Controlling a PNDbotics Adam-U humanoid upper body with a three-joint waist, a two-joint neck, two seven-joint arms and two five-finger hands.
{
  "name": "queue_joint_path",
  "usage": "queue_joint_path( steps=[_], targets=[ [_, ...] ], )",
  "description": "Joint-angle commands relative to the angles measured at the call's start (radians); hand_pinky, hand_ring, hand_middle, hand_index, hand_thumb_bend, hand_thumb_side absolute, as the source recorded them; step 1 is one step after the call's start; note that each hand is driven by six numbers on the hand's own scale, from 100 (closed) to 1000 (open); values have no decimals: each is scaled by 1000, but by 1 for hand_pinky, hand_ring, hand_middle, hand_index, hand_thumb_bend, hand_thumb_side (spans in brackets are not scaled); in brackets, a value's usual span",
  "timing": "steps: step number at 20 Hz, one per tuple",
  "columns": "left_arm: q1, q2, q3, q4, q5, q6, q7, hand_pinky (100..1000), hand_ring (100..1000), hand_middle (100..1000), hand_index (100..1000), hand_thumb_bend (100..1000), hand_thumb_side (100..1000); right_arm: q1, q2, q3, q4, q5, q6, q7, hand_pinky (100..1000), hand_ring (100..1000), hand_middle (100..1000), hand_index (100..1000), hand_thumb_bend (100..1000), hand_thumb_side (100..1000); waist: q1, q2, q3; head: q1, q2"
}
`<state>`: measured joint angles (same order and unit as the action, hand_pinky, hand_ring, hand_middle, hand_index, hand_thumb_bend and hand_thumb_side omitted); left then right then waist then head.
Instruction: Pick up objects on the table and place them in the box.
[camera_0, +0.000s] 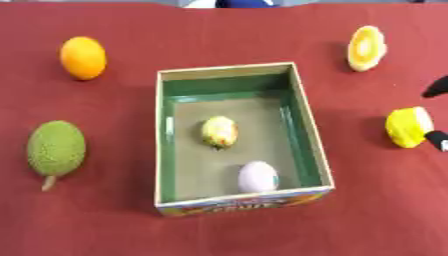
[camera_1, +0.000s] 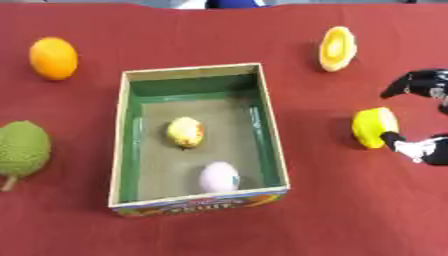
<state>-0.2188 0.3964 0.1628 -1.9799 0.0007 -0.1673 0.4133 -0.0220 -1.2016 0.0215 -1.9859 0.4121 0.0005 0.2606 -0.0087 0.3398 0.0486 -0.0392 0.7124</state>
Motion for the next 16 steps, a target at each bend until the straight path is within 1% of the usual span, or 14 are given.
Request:
queue_joint_path(
  steps=[1, 2, 3, 4, 6, 7, 9, 16],
  targets=[
    [-8, 25, 0, -20, 0, -1, -5, 747, 616, 604, 808, 100, 531, -11, -42, -4, -14, 12, 13, 3, 869, 855, 817, 854, 283, 512, 0, -16, 0, -5, -10],
    [-8, 25, 0, -20, 0, -1, -5, 747, 616, 604, 808, 100, 531, -12, -42, -4, -14, 13, 14, 3, 869, 855, 817, 854, 283, 512, 0, -15, 0, -5, -10],
    [-8, 24, 0, -20, 1, -1, -5, 746, 615, 603, 807, 100, 534, -11, -43, -2, -13, 15, 17, 5, 867, 856, 820, 862, 318, 526, 1, -12, 1, -7, -12],
    [-9, 24, -1, -20, 2, -1, -5, 746, 615, 603, 807, 100, 535, -13, -41, 1, -11, 21, 26, 13, 866, 856, 821, 863, 326, 527, 4, -7, 5, -10, -16],
    [-11, 22, -2, -20, 5, -1, -5, 746, 615, 603, 807, 100, 536, -20, -37, 9, -7, 34, 49, 29, 868, 859, 825, 867, 337, 529, 7, 1, 9, -13, -22],
    [-12, 22, -2, -20, 7, -1, -6, 746, 615, 603, 807, 100, 537, -24, -35, 14, -4, 40, 59, 38, 868, 860, 827, 869, 326, 515, 9, 4, 11, -14, -24],
    [-14, 21, -3, -20, 9, -1, -6, 746, 615, 603, 807, 100, 538, -33, -30, 20, 9, 49, 70, 51, 868, 861, 829, 873, 346, 530, 13, 10, 14, -18, -29],
    [-17, 18, -5, -20, 17, 0, -8, 746, 614, 603, 807, 100, 543, -64, -16, 31, 70, 64, 70, 76, 867, 863, 835, 883, 348, 521, 24, 30, 25, -22, -44]
  ],
)
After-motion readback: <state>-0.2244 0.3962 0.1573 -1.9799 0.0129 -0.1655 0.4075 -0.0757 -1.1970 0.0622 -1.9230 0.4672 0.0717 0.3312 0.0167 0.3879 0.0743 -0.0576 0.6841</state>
